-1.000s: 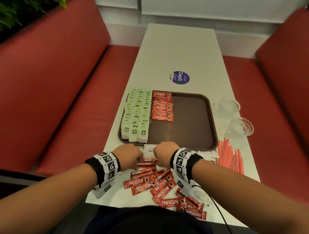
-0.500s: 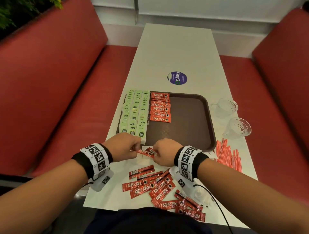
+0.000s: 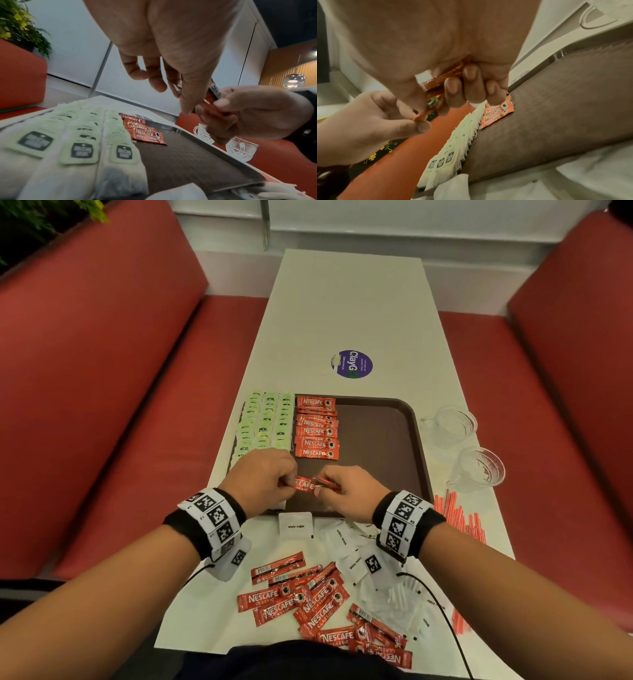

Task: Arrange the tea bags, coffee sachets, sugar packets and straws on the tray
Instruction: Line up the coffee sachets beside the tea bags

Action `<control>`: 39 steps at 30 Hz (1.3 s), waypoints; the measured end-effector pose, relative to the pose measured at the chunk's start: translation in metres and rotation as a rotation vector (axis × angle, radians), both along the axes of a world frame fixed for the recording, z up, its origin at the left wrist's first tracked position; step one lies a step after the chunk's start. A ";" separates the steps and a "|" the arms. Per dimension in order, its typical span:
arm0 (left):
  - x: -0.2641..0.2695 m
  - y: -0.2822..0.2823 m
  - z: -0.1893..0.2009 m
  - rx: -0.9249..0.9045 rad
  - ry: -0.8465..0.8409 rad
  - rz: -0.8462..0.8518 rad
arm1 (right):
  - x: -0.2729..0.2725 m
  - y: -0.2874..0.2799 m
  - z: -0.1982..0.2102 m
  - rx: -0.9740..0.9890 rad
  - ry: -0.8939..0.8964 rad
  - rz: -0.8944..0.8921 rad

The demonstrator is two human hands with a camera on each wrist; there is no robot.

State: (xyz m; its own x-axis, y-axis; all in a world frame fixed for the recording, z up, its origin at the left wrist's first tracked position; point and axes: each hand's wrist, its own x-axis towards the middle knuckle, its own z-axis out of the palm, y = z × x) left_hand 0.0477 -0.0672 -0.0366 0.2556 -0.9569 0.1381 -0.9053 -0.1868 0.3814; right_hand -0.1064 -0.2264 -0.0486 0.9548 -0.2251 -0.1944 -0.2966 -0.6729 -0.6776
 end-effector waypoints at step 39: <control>0.016 -0.108 -0.017 0.181 -0.006 0.018 | 0.004 -0.057 -0.019 -0.150 0.055 -0.191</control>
